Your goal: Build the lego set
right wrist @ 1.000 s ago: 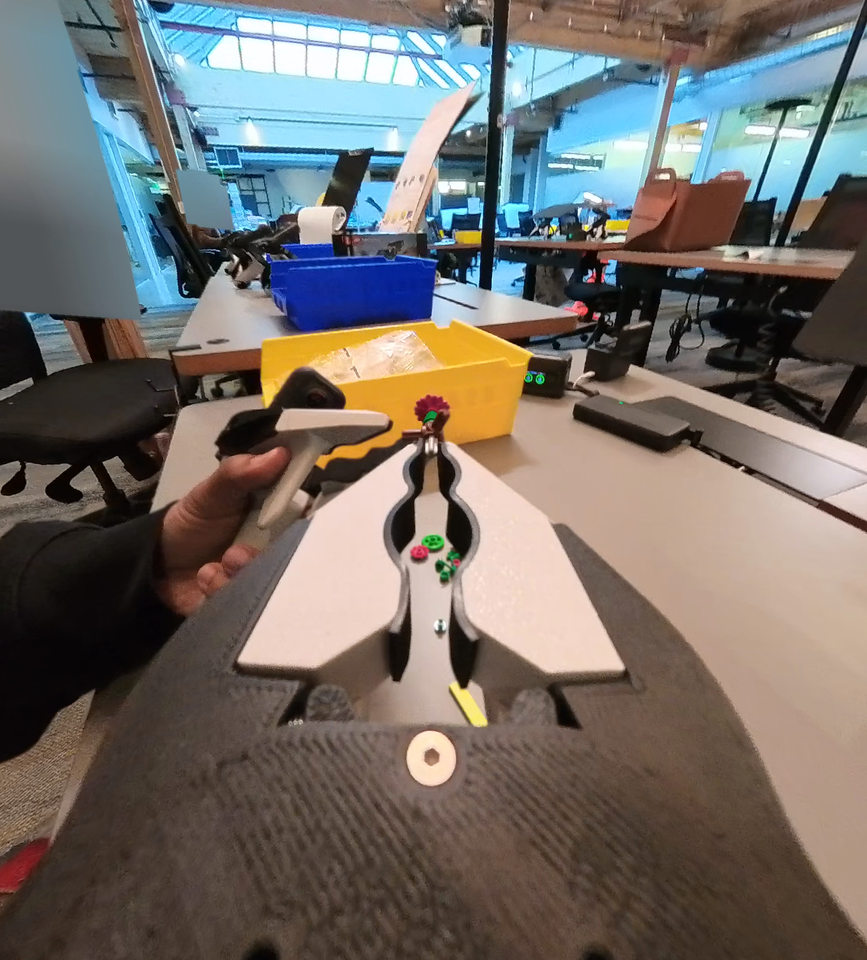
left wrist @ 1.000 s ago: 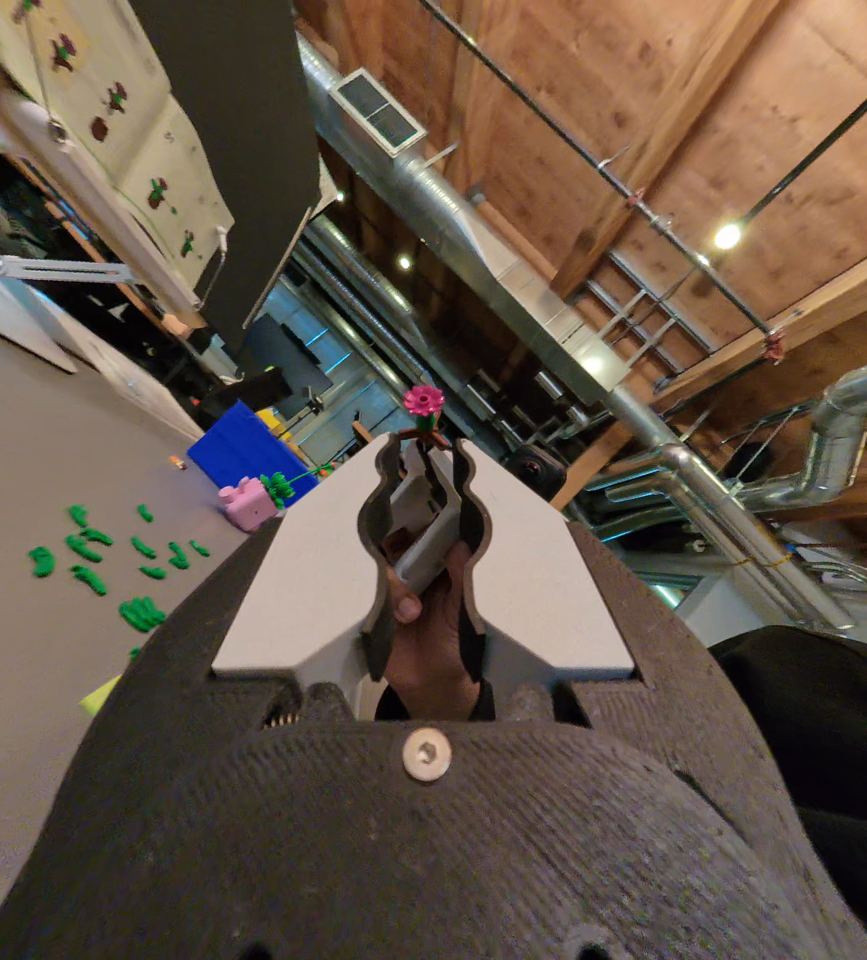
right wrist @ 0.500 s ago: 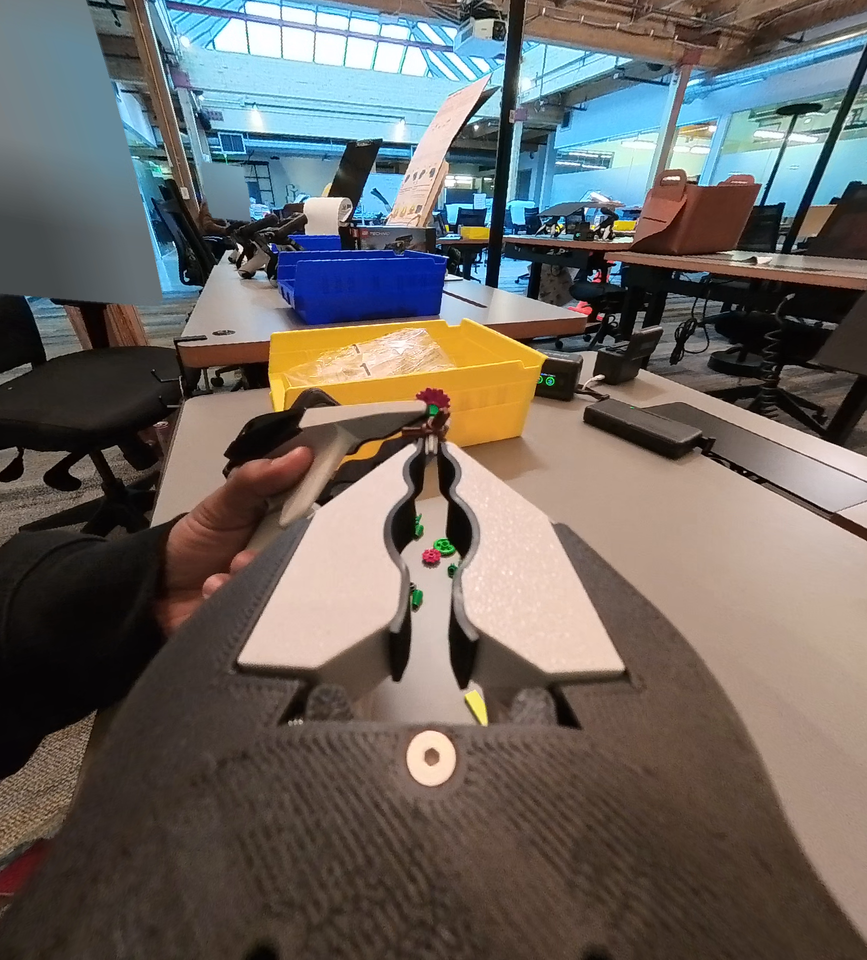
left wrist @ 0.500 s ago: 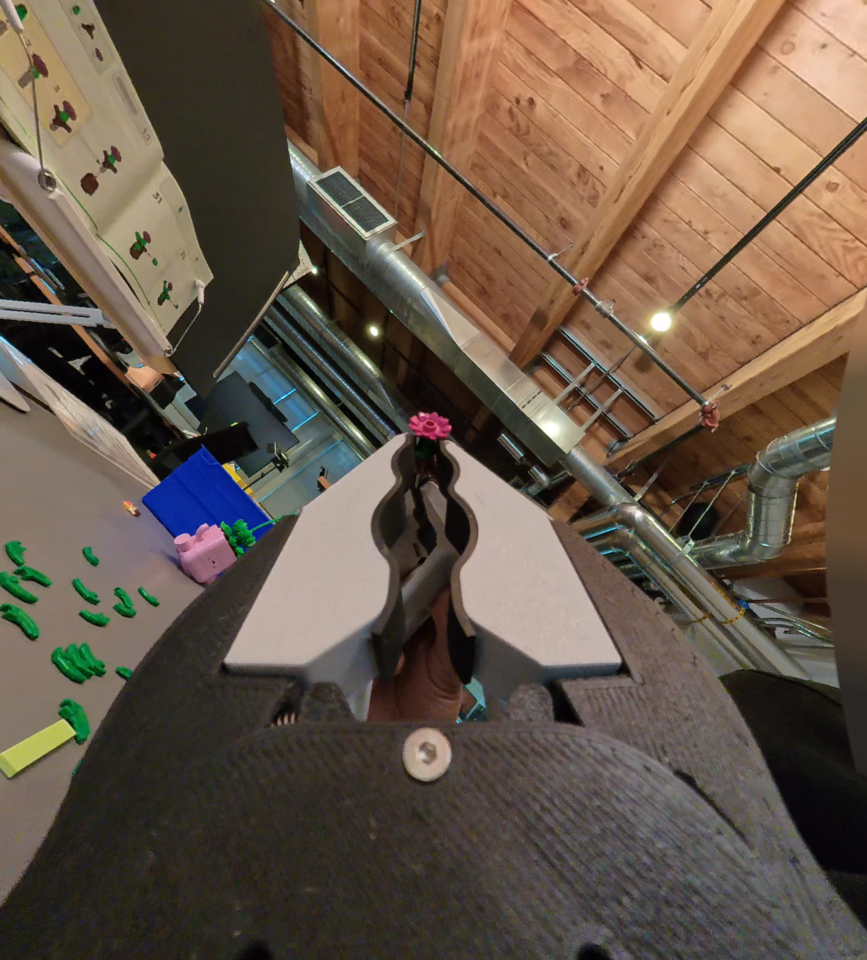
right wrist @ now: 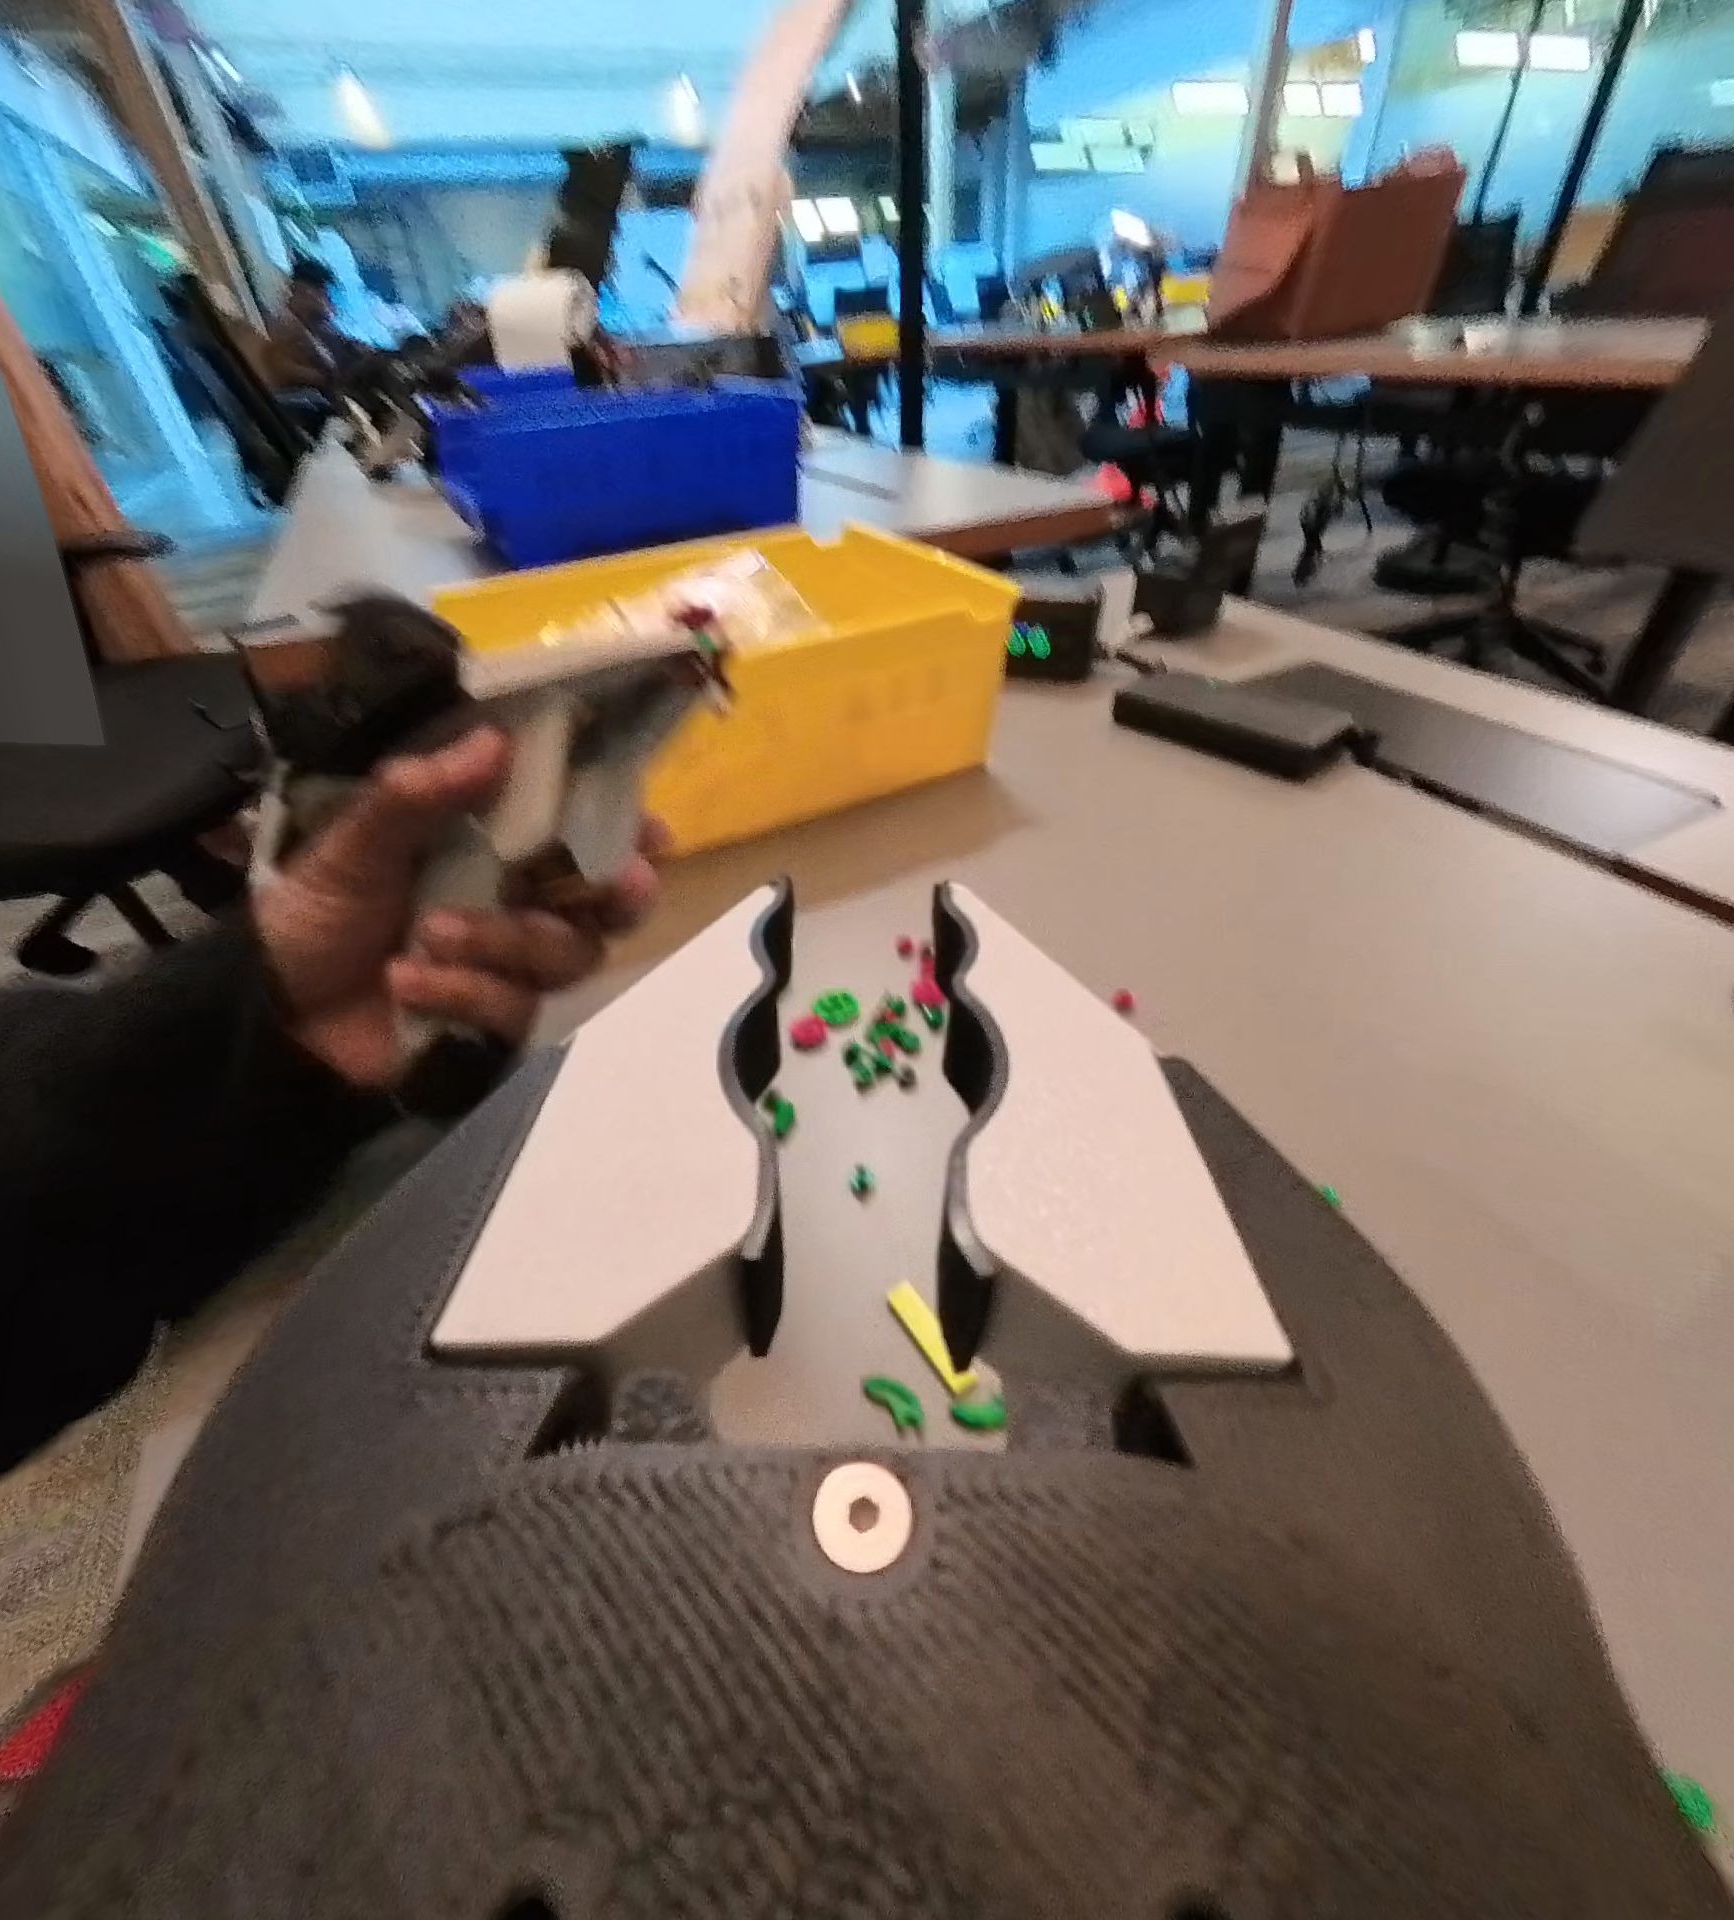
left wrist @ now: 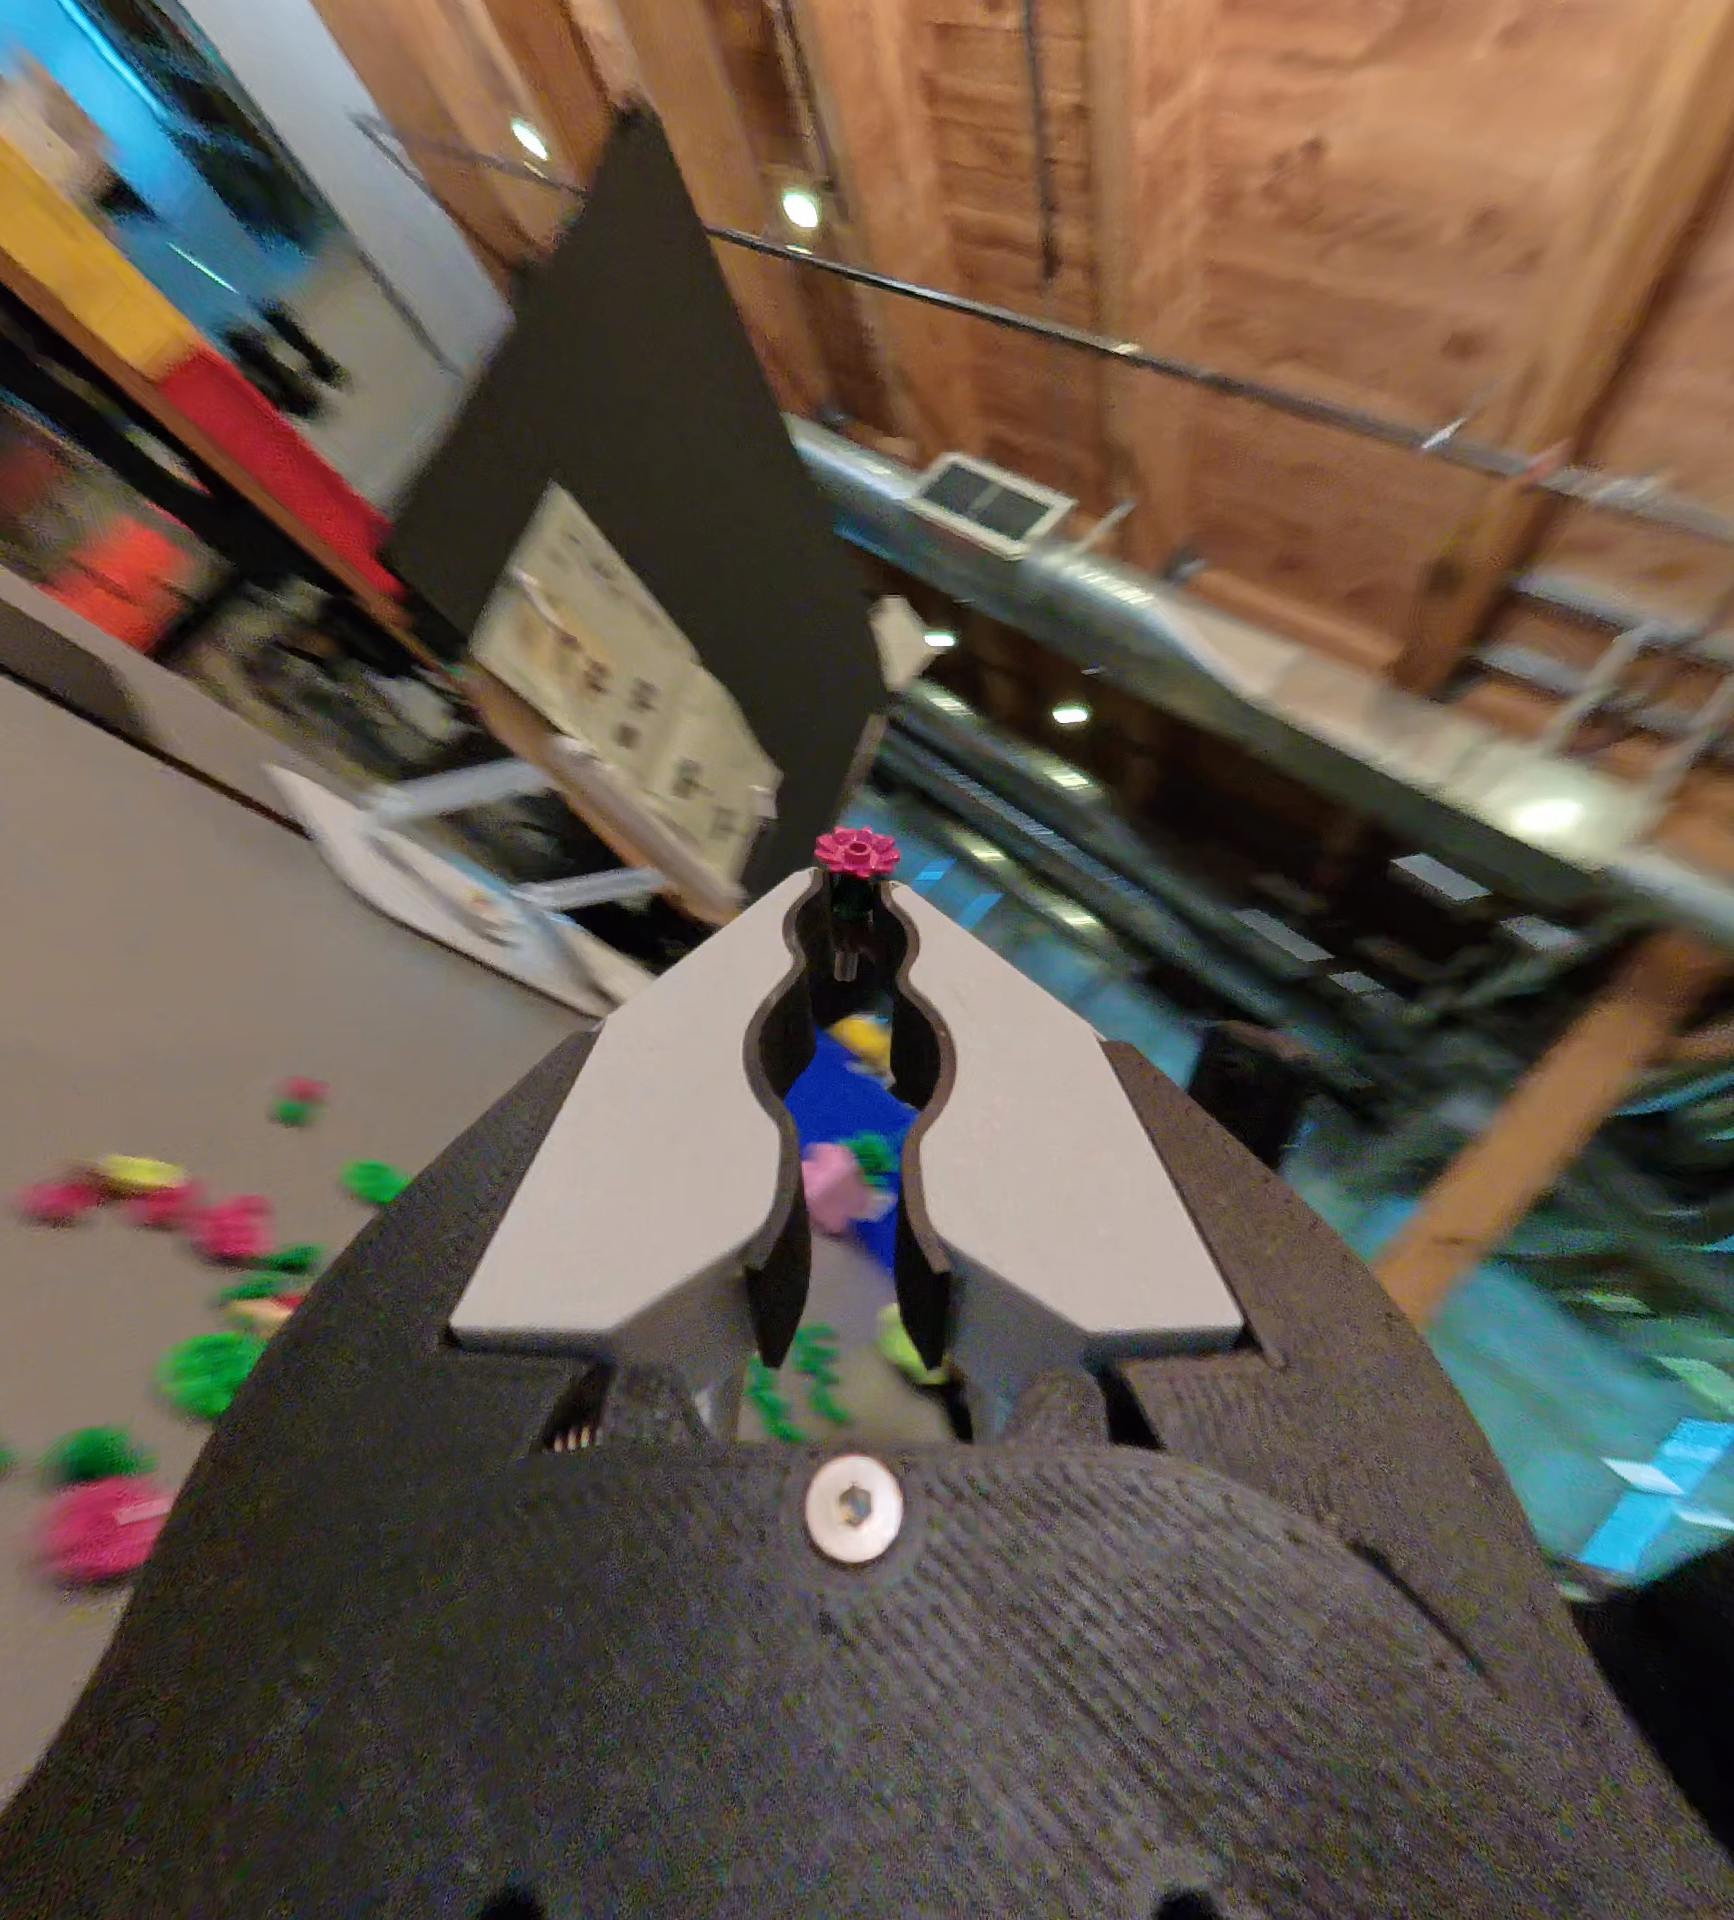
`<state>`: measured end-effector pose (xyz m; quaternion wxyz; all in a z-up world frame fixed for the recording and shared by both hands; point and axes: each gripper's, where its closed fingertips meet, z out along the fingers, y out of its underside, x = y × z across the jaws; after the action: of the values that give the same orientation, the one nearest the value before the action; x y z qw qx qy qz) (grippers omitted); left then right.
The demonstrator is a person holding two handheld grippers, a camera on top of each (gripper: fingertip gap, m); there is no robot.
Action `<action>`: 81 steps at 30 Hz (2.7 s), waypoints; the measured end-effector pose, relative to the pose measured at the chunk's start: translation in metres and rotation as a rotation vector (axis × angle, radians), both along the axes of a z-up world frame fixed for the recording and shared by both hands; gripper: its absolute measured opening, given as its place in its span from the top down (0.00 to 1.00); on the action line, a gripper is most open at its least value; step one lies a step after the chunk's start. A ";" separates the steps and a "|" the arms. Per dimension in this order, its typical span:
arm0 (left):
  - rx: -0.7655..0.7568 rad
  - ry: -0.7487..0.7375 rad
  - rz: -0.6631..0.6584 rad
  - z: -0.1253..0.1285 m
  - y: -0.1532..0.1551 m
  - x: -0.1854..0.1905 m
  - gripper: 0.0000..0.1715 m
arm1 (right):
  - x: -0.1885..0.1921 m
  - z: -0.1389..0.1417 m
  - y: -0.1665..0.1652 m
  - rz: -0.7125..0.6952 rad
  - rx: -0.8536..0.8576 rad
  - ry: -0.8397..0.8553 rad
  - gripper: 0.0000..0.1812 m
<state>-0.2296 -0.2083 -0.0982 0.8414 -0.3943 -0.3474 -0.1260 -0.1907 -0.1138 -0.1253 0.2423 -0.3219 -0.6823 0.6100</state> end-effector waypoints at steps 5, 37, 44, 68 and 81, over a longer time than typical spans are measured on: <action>-0.226 0.089 0.136 -0.005 -0.015 -0.007 0.98 | -0.013 -0.045 0.002 -0.010 0.068 -0.189 0.83; -0.450 0.198 0.377 -0.012 -0.016 -0.016 0.97 | -0.040 -0.112 -0.028 0.068 0.453 -0.371 0.95; -0.438 0.190 0.370 -0.012 -0.017 -0.017 0.98 | -0.048 -0.065 0.044 -0.135 0.440 -0.247 0.95; -0.376 0.273 0.411 0.003 -0.021 -0.008 0.98 | 0.032 -0.051 0.131 -0.272 0.251 -0.233 0.92; -0.372 0.285 0.451 0.005 -0.025 -0.008 0.98 | 0.027 -0.071 0.104 -0.207 0.289 -0.275 0.91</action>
<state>-0.2381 -0.2338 -0.0928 0.8018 -0.4683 -0.3216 0.1856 -0.1632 -0.0102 -0.1961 0.2519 -0.4321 -0.7527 0.4280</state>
